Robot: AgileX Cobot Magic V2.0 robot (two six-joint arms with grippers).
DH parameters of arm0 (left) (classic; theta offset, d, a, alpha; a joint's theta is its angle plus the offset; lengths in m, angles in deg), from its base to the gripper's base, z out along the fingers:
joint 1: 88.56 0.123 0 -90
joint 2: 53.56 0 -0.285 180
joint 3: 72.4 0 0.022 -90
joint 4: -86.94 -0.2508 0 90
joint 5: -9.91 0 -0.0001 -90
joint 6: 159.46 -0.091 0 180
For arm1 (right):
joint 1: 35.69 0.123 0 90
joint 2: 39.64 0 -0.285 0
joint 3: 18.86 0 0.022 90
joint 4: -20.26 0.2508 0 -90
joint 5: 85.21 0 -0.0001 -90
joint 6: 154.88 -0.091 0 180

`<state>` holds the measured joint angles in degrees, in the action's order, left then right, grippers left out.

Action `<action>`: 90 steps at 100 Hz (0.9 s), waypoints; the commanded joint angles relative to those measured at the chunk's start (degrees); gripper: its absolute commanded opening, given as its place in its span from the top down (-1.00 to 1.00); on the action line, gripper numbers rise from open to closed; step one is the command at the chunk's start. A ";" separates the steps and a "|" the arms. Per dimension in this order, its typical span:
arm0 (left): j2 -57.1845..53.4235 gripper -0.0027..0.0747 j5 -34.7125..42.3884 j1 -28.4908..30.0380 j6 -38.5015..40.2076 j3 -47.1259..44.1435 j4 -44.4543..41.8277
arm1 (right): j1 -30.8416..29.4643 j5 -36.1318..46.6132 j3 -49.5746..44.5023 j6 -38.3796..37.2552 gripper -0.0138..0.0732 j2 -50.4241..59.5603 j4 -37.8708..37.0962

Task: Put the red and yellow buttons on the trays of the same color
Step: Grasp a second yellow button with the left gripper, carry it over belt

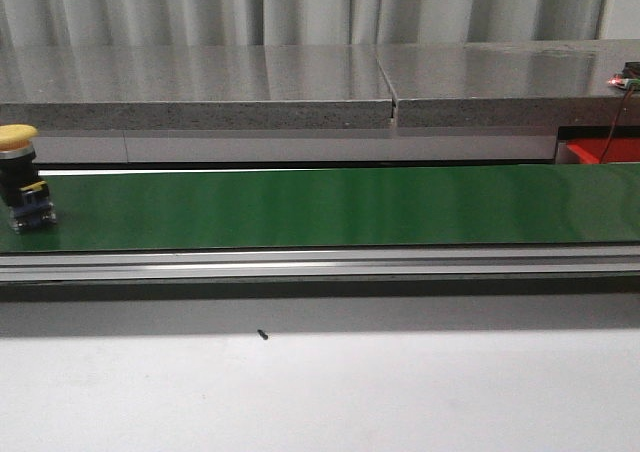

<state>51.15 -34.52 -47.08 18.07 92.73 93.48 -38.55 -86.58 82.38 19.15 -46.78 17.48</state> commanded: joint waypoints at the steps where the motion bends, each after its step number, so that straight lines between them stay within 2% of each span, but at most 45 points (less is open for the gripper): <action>1: -0.66 -0.58 2.67 0.19 -0.05 1.21 0.97 | 0.07 4.78 0.90 -0.08 0.83 1.03 -0.61; 20: 0.89 -0.52 5.44 0.19 -0.26 1.21 0.97 | 0.07 4.78 0.90 -0.08 0.83 1.03 -0.61; 37: 0.89 0.02 6.63 0.19 -0.37 1.21 0.97 | 0.07 4.78 0.90 -0.08 0.83 1.03 -0.61; 46: 0.89 0.19 6.63 0.19 -0.37 1.21 0.97 | 0.07 4.78 0.90 -0.08 0.83 1.03 -0.61; 69: -2.16 0.20 3.58 0.19 -0.63 1.21 0.54 | 0.07 4.78 0.90 -0.08 0.83 1.03 -0.61; 90: -12.47 0.20 -0.52 -0.18 -0.63 1.21 0.38 | 0.07 4.78 0.90 -0.08 0.83 1.03 -0.61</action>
<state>44.98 -34.53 -47.08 17.47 92.73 93.45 -38.55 -86.58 82.38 19.15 -46.78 17.48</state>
